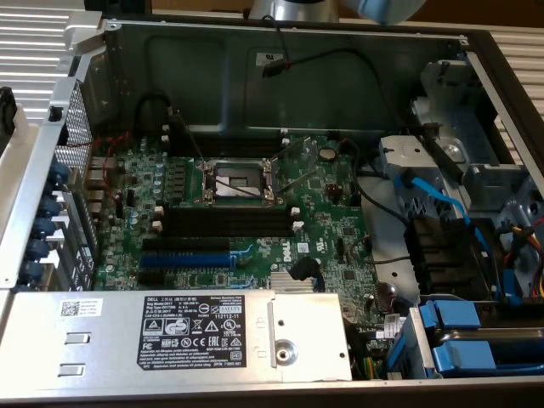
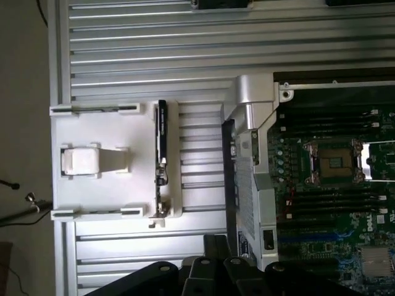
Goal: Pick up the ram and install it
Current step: 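Reach for the ram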
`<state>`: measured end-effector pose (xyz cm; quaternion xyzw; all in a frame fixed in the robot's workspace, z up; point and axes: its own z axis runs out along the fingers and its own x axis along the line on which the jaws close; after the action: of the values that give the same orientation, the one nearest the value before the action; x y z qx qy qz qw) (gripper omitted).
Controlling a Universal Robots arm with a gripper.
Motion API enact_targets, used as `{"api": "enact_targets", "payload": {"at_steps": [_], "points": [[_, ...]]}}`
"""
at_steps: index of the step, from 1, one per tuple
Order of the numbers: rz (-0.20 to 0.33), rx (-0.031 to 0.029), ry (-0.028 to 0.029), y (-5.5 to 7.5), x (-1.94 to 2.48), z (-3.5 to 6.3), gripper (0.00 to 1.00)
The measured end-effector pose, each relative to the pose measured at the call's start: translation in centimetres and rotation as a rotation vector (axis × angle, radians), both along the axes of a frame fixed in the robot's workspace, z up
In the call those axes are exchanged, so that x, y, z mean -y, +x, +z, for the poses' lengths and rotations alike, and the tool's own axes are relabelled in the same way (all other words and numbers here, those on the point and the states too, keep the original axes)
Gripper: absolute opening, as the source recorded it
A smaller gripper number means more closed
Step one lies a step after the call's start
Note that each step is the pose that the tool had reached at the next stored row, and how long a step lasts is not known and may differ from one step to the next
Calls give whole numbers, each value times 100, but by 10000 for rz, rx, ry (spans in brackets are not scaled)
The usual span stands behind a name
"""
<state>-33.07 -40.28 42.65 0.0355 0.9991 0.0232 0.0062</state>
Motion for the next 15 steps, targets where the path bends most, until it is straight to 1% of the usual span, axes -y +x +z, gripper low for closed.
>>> {"api": "enact_targets", "payload": {"at_steps": [6, 15], "points": [[0, -42, 2, -272, 12, 1, 10], [0, -80, 7, -678, 16, 1, 10]]}}
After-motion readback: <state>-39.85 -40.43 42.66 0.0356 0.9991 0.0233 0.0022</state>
